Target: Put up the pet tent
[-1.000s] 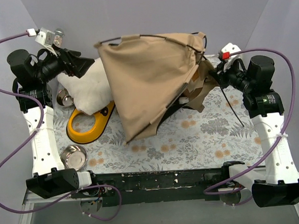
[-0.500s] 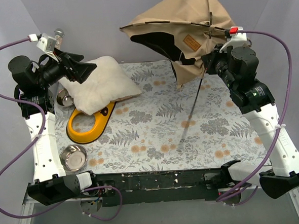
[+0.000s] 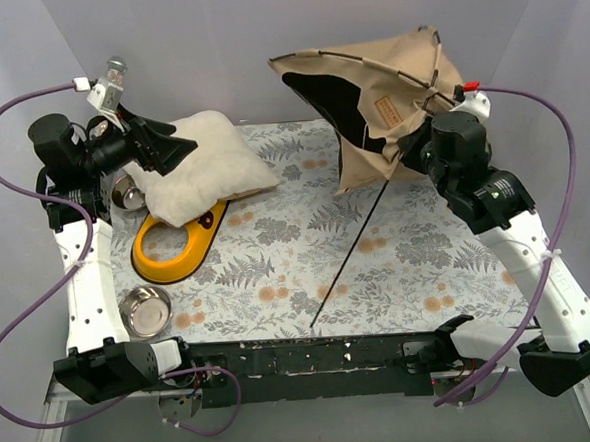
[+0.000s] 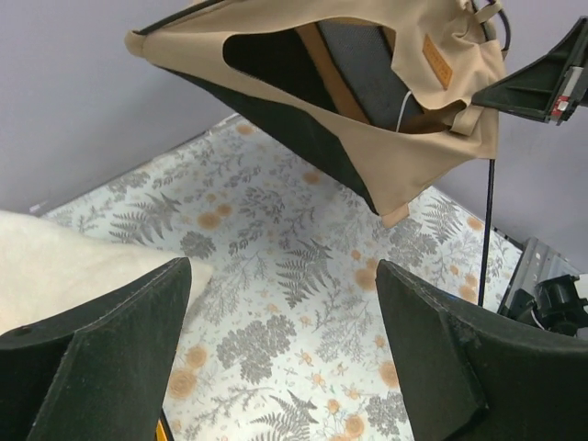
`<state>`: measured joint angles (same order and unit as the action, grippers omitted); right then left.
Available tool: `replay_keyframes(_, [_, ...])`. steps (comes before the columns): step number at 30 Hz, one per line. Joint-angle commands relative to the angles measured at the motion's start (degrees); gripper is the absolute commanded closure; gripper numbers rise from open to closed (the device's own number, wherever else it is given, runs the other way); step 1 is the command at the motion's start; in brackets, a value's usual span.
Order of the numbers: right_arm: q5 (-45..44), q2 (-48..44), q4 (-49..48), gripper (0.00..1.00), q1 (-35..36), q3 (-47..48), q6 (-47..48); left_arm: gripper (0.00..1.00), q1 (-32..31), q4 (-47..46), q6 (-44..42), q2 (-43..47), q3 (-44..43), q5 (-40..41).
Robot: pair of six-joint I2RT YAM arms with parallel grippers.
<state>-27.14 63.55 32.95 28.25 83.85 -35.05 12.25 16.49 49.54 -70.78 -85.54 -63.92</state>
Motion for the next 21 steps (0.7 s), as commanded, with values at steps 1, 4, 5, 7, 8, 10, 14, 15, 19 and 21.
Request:
replay_keyframes(1, [0.5, 2.36, 0.71, 0.99, 0.05, -1.06, -14.33, 0.19, -0.21, 6.96, -4.35, 1.52, 1.86, -1.12])
replay_keyframes(4, [2.43, 4.91, 2.82, 0.99, 0.05, -1.32, -21.08, 0.2, -0.21, 10.04, -6.21, 2.84, 3.88, 0.54])
replay_keyframes(5, [3.48, 5.61, 3.52, 0.99, 0.14, -1.5, -22.77, 0.2, -0.12, 11.01, -6.38, 3.02, 4.32, 0.99])
replay_keyframes(7, [5.59, 6.5, 3.88, 0.74, 0.14, -2.72, -24.89, 0.19, -0.12, 13.03, -6.47, 3.11, 4.68, 1.78])
replay_keyframes(8, [8.04, 6.67, 2.66, 0.65, 0.05, -3.43, -24.11, 0.18, -0.21, 14.0, -6.47, 2.85, 4.42, 2.3])
replay_keyframes(10, [13.48, 5.8, -0.5, 0.42, 0.05, -4.75, -20.44, 0.15, -0.12, 15.32, -5.6, 2.41, 3.8, 3.71])
replay_keyframes(14, [29.65, 3.08, -12.45, 0.16, 0.05, -7.82, -1.05, 0.1, -0.3, 21.11, -5.68, -0.31, 0.29, 4.77])
replay_keyframes(15, [34.38, 1.68, -14.38, 0.16, 0.05, -8.96, 5.62, 0.03, -0.21, 22.69, -5.68, -1.19, -0.5, 4.34])
replay_keyframes(19, [41.09, -8.24, -23.7, 0.14, -0.04, -18.61, 27.07, 0.02, -0.12, 25.0, -0.62, -2.78, -0.96, 6.68])
replay_keyframes(21, [45.48, -12.73, -25.56, 0.14, 0.05, -22.75, 38.33, 0.02, -0.12, 26.91, -0.22, -3.22, -1.47, 8.37])
